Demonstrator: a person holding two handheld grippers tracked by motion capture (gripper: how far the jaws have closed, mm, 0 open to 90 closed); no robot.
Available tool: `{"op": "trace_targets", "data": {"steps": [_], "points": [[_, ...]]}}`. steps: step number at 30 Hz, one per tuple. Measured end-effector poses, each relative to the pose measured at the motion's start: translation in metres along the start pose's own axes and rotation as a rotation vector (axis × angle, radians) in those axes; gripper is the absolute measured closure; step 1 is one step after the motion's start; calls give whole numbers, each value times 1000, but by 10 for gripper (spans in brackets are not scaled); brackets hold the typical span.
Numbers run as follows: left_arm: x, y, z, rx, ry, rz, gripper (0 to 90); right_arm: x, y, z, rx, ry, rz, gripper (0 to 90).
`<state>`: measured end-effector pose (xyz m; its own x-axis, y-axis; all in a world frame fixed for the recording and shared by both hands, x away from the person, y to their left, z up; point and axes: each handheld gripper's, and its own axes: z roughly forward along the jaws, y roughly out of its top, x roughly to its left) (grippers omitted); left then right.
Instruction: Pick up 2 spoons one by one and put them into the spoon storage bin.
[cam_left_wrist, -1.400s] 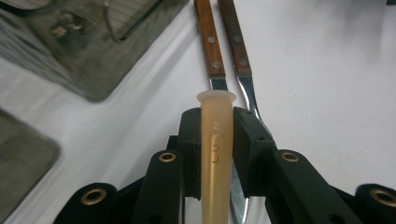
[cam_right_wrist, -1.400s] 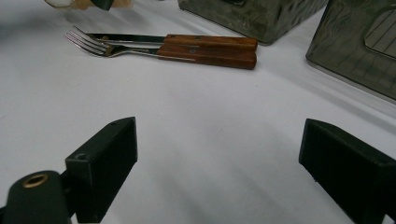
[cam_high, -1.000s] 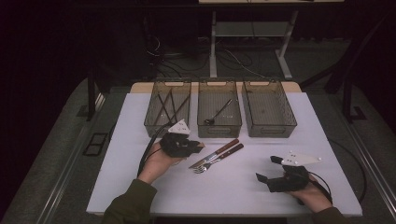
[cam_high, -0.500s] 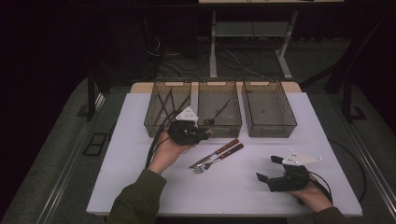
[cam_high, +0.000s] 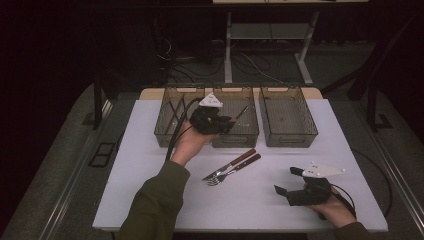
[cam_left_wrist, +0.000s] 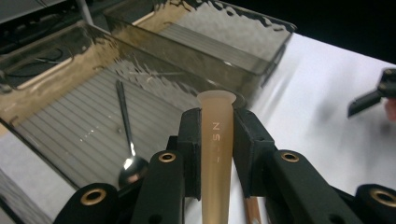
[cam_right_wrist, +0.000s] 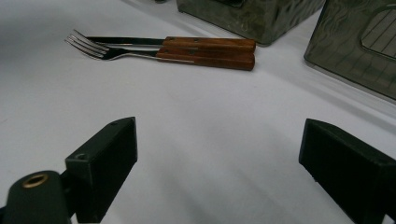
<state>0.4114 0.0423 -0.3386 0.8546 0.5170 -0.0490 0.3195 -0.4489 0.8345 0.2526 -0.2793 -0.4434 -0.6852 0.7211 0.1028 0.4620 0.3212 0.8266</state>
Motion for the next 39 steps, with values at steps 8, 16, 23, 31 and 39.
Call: {"op": "trace_targets", "data": {"steps": [8, 16, 23, 31, 39], "points": [[15, 24, 22, -32, 40, 4, 738, 1, 0, -1, -6, 3, 2, 111], [27, 33, 55, -25, 62, -22, 736, 1, 1, -2, -9, 10, -1, 111], [33, 19, 76, 52, 88, -39, 734, 1, 1, -2, -15, 13, -7, 111], [35, 10, 75, 61, 117, -75, 537, 2, 1, -2, -10, 16, -7, 111], [30, 5, 57, 33, 82, -90, 410, 1, 0, -1, -4, 15, -6, 111]]}}
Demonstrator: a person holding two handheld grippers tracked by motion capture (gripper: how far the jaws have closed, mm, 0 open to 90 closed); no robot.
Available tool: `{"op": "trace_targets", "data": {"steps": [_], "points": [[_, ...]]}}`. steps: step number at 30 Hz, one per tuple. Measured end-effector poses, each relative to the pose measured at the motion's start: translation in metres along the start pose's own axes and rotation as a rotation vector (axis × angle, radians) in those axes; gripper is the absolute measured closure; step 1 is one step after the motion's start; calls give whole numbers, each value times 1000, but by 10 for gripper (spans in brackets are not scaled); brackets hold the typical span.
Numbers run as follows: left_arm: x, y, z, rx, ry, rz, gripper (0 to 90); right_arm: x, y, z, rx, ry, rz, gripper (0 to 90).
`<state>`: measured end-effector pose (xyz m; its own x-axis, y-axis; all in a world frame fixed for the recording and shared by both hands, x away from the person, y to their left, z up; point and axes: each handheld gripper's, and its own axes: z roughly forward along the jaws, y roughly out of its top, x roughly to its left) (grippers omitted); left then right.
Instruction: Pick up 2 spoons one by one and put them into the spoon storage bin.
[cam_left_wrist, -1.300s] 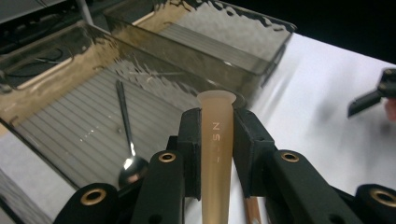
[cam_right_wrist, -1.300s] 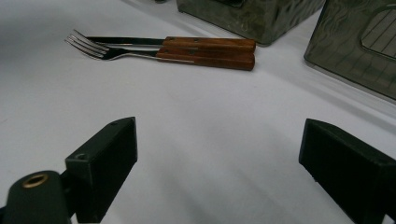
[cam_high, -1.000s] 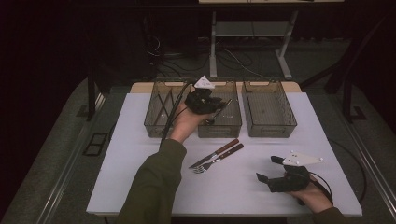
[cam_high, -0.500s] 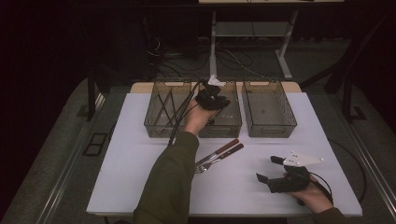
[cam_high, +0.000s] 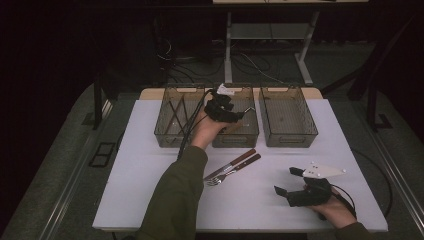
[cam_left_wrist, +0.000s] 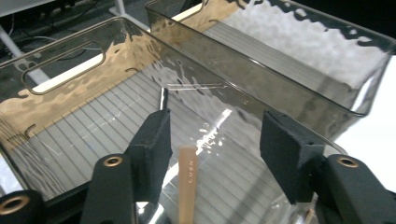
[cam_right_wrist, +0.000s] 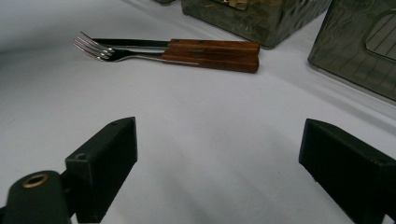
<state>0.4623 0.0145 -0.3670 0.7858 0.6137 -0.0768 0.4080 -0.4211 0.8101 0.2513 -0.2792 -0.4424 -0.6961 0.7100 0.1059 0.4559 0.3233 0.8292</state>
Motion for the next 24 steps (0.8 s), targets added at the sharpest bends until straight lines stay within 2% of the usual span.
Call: {"op": "trace_targets", "data": {"steps": [5, 10, 13, 18, 19, 23, 24], "points": [[-6, -9, -17, -20, -44, -6, 365, 0, 0, 1, -1, -3, 2, 111], [-16, -20, -36, -35, -76, 14, 327, 0, 0, 2, 3, -8, 1, 111], [-23, -26, -44, -32, -81, 30, 327, -1, 0, 2, 7, -7, 0, 111], [-34, -43, -49, -12, -93, 58, 360, -1, -1, 2, 4, -11, 3, 111], [-36, -47, -48, -21, -105, 52, 370, -1, -1, 2, 5, -12, 3, 111], [-41, -62, -45, 8, -122, 59, 426, -2, -1, 2, 8, -15, 7, 111], [-42, -66, -44, 14, -125, 50, 451, -2, -1, 2, 7, -15, 8, 111]]}}
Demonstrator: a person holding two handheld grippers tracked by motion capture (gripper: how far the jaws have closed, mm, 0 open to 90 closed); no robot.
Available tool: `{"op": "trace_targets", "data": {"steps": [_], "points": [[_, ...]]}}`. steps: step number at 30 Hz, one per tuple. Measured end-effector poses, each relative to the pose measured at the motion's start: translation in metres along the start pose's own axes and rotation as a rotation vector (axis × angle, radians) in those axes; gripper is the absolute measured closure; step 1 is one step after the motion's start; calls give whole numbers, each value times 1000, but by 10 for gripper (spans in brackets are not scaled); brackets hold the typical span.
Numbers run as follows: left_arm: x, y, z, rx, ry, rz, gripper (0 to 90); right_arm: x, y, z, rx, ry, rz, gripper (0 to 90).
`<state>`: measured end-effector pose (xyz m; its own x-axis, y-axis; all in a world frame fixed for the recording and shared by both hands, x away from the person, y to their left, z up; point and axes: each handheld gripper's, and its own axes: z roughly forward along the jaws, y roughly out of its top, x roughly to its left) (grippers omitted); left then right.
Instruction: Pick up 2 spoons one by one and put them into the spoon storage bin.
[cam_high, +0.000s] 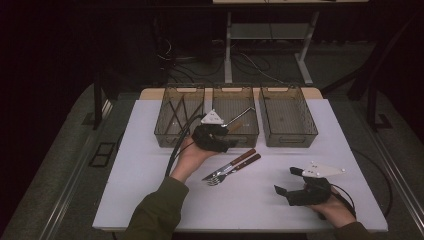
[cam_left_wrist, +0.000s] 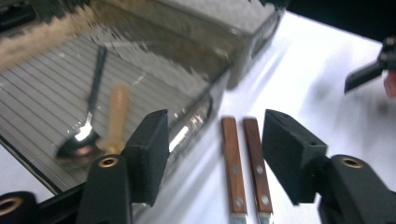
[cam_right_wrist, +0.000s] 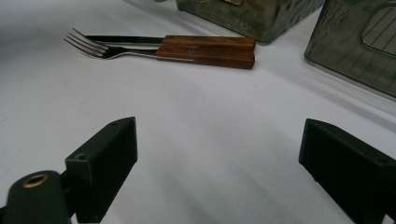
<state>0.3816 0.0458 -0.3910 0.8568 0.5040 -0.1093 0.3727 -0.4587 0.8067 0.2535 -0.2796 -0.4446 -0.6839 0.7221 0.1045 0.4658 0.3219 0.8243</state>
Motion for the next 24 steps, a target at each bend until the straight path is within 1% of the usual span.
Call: {"op": "trace_targets", "data": {"steps": [2, 4, 5, 6, 7, 8, 9, 13, 14, 15, 16, 17, 19, 20, 21, 23, 24], "points": [[0, -5, 3, 9, -9, 0, 505, 0, 0, 0, 0, 0, -1, 111], [-1, -9, 5, 9, -19, -8, 586, 0, 0, 0, 2, 0, -1, 111], [-1, -11, 7, 16, -20, -5, 617, 0, 0, 0, 1, -1, -1, 111], [-2, -12, 9, 24, -11, -3, 652, 0, 0, 0, 1, -1, -1, 111], [-2, -12, 11, 35, -11, -4, 700, 0, 0, 0, 1, -2, -1, 111], [-3, -12, 14, 41, -19, -7, 730, 0, 0, 0, 1, -1, -2, 111], [-4, -13, 16, 45, -18, -7, 757, 0, 0, 0, 2, -2, -2, 111], [-6, -13, 27, 78, -14, 10, 885, 0, 0, 0, 2, -2, -1, 111], [-5, -13, 30, 87, -12, 24, 897, 0, 0, 0, 2, -2, -2, 111], [-6, -14, 33, 94, -10, 3, 898, 0, 0, 0, 2, -2, -2, 111], [-6, -14, 37, 99, -7, 9, 899, 0, 0, 0, 1, -3, -3, 111], [-6, -14, 39, 110, 1, -2, 899, 0, 0, 0, 1, -3, -2, 111], [-6, -14, 46, 121, 9, -4, 899, 0, 0, 0, -1, -2, -3, 111], [-5, -13, 48, 132, 12, 6, 899, 0, 0, 0, 1, -2, -3, 111], [-5, -13, 52, 138, 17, -3, 899, 0, 0, 0, 1, -2, -2, 111], [-6, -13, 58, 152, 22, 1, 899, 0, 0, 0, 0, -1, -2, 111], [-5, -12, 61, 166, 29, 9, 899, 0, 0, 0, 0, -1, -2, 111]]}}
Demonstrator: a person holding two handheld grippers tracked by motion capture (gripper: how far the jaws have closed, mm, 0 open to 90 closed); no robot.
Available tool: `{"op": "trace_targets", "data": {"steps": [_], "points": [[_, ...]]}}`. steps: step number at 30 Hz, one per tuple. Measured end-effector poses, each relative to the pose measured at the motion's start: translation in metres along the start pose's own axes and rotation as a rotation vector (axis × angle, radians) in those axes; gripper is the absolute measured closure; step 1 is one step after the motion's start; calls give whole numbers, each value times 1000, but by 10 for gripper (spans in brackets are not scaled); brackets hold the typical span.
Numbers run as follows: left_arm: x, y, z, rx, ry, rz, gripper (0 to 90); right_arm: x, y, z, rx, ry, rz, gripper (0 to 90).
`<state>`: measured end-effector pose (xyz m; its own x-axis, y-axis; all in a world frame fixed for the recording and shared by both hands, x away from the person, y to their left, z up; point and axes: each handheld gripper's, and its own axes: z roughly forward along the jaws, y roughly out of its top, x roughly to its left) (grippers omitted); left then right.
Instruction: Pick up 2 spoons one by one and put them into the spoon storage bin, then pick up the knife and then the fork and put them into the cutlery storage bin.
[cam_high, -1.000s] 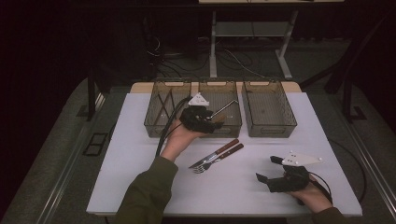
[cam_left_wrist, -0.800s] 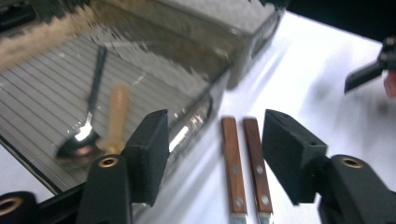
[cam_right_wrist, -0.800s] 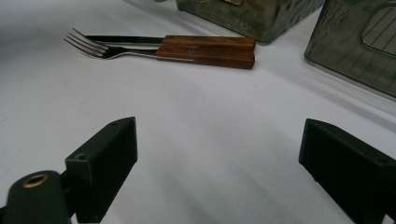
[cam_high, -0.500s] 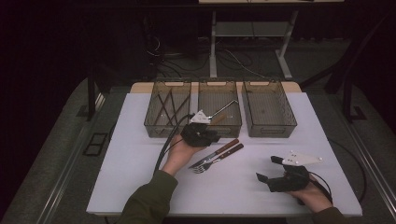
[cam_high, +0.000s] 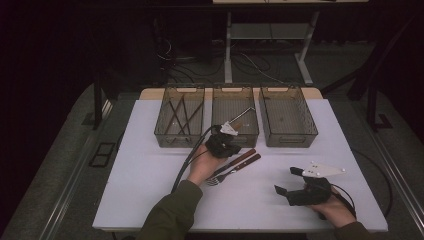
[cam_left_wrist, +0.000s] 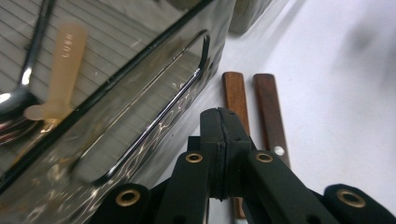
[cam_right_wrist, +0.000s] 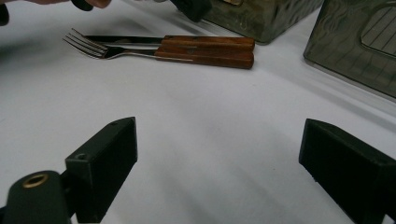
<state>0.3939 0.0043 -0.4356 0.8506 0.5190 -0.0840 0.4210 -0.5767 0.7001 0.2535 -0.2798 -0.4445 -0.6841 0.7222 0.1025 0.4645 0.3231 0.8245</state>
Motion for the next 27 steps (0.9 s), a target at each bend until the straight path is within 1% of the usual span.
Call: {"op": "trace_targets", "data": {"steps": [3, 5, 7, 9, 11, 12, 13, 17, 19, 24, 26, 27], "points": [[-1, 3, 6, 16, 15, 11, 900, 0, 0, -1, -1, 2, 3, 111], [-3, 4, 10, 17, 15, 8, 899, 1, 0, -1, -1, 2, 1, 111], [-4, 6, 13, 27, 20, 27, 899, 0, 0, -1, -4, 3, 2, 111], [-5, 7, 17, 32, 20, 29, 899, 0, 0, -1, -2, 4, 1, 111], [-5, 8, 20, 43, 24, 42, 899, 0, 0, 0, -1, 4, 0, 111], [-5, 8, 21, 52, 20, 38, 899, 0, 0, 0, -1, 4, 0, 111], [-6, 8, 22, 53, 23, 44, 899, 1, 0, 0, -1, 5, 0, 111], [-8, 10, 24, 58, 13, 40, 900, 1, 1, -1, -5, 4, -1, 111], [-8, 10, 24, 62, 12, 48, 899, 1, 0, -1, -3, 7, -3, 111], [-10, 10, 22, 74, -7, 35, 899, 1, 0, -2, -4, 3, 0, 111], [-11, 10, 22, 77, -14, 46, 900, 1, 0, -1, -6, 4, 0, 111], [-13, 10, 22, 77, -21, 42, 900, 1, 1, -1, -5, 5, -4, 111]]}}
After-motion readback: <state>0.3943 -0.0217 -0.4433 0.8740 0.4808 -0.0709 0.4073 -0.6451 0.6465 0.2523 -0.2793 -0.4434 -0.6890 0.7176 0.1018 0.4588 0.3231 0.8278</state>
